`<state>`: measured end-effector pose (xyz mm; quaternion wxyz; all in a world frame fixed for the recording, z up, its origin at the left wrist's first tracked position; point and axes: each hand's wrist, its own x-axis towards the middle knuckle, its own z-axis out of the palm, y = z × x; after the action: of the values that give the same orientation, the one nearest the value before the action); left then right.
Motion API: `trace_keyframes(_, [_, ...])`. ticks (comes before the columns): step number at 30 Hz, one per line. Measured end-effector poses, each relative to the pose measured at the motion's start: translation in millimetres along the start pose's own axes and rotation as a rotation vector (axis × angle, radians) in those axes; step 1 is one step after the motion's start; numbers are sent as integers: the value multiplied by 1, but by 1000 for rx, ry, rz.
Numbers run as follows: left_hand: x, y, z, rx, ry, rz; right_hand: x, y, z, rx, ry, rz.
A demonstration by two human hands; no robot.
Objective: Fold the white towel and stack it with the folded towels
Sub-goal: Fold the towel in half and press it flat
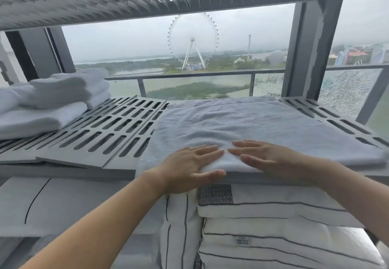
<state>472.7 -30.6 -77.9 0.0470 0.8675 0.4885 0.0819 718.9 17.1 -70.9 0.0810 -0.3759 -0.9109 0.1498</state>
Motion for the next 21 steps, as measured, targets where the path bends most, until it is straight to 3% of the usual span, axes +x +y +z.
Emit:
trace_keyframes(2, [7,4,-9,-281,-30,-106,1,7,-6,127,60,57])
trace_keyframes(4, [26,10,-15,-363,28,-196,9,21,-13,111,110,115])
trace_keyframes(7, [61,19,-13,-167,57,-339,29,40,-20,9,69,209])
trace_keyframes(10, [83,9,1,4,-72,-500,44,56,-16,-157,-5,285])
trace_keyframes(21, [145,-54,6,124,-51,-473,99,91,-18,-193,44,349])
